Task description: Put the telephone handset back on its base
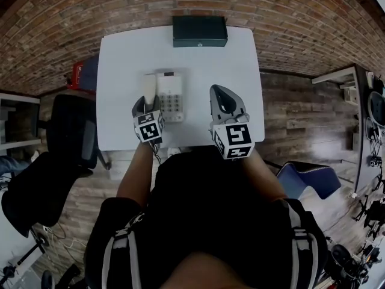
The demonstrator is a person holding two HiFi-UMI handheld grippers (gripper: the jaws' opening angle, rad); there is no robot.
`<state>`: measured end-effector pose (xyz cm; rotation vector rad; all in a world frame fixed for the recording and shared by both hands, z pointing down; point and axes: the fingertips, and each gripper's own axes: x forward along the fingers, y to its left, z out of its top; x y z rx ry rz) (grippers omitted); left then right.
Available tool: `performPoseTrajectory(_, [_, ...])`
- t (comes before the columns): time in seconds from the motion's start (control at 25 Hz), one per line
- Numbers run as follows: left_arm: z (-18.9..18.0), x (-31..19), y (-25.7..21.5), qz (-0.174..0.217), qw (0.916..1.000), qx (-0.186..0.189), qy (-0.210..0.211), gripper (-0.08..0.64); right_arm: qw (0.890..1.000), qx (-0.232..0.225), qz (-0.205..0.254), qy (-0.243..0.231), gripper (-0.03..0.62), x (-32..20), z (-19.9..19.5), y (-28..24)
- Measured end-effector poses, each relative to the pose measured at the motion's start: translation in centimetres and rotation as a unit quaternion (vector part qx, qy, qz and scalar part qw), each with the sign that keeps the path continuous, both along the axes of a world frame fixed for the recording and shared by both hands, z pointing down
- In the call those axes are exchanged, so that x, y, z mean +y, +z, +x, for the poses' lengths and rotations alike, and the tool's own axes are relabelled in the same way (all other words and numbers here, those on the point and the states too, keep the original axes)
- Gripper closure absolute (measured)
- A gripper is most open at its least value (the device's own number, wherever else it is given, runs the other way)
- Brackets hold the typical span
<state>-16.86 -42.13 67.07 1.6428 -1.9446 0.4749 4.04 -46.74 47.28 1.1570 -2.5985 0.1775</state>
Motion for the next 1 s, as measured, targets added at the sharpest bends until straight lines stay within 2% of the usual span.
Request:
performPoseTrajectory(0.12, [0.1, -0.1, 0.0, 0.0, 1.0, -0.003, 0.007, 0.347, 1.0, 0.0, -0.002, 0.0, 0.598, 0.1, 0.1, 0.1])
performPoseTrajectory(0.24, [0.8, -0.3, -0.8, 0.019, 0.9994, -0.01, 0.029, 0.322, 1.0, -0.002, -0.001, -0.001, 0.598, 0.5, 0.1, 0.1])
performPoseTrajectory(0.36, [0.3, -0.1, -2.6, 0.032, 0.9987, -0.036, 0.014, 0.313, 1.0, -0.007, 0.002, -0.003, 0.597, 0.5, -0.1, 0.1])
performPoseTrajectory(0.4, [-0.1, 0.0, -3.4, 0.031, 0.9983, -0.05, 0.001, 0.329, 1.0, -0.01, 0.003, -0.002, 0.597, 0.5, -0.1, 0.0])
performPoseTrajectory(0.56, [-1.2, 0.9, -7.8, 0.062, 0.9938, -0.077, -0.052, 0.554, 1.0, -0.026, 0.01, 0.005, 0.598, 0.1, 0.2, -0.6])
performPoseTrajectory(0.68, [-0.7, 0.7, -11.3, 0.092, 0.9903, -0.089, -0.055, 0.558, 0.998, -0.064, 0.02, 0.013, 0.598, -0.5, 0.7, -1.8])
performPoseTrajectory(0.8, [0.5, 0.2, -15.3, 0.133, 0.9874, -0.076, -0.04, 0.558, 0.993, -0.11, 0.028, 0.026, 0.598, -1.4, 1.3, -3.3])
performPoseTrajectory(1.0, [3.1, 0.1, -21.6, 0.188, 0.9803, -0.061, -0.011, 0.559, 0.989, -0.128, 0.063, 0.036, 0.598, -2.3, 2.2, -5.0])
